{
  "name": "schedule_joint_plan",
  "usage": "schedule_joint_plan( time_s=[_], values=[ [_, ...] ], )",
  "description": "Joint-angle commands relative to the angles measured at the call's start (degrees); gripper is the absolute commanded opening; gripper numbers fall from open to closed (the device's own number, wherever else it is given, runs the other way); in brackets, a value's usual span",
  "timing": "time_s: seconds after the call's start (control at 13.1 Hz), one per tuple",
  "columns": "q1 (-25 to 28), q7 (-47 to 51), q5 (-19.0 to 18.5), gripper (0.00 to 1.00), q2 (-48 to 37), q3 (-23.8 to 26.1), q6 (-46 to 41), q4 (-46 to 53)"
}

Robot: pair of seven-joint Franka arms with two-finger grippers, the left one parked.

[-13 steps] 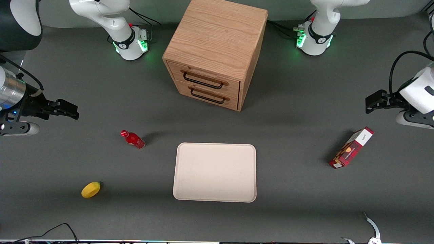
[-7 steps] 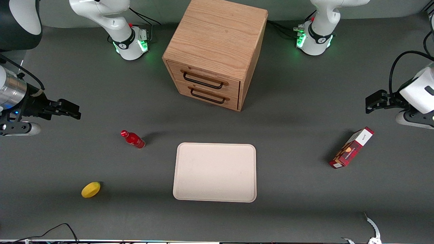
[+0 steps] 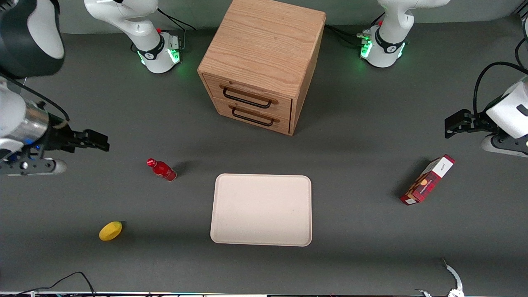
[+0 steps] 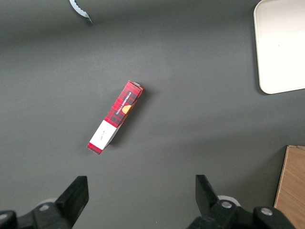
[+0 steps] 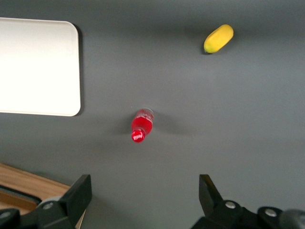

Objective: Place coke bottle on tray
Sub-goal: 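Move the open right gripper over the red Coca-Cola bottle's cap end, then lower the right gripper and close it around the bottle's neck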

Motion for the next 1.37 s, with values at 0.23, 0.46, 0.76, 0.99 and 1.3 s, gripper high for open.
schedule_joint_plan(
  time_s=[0.23,0.46,0.76,0.99,1.3],
  values=[
    [0.5,0.1,0.4,1.00,-4.4,1.1,20.6,-21.4],
    [0.5,0.2,0.1,1.00,-4.3,2.7,27.6,-27.4],
    [0.4,0.2,-3.3,1.00,-5.7,3.4,36.7,-37.5],
    [0.5,0.1,-3.7,0.99,-5.7,3.5,42.9,-42.4],
    [0.4,0.1,-3.7,0.93,-5.9,3.7,44.2,-44.2]
  ],
)
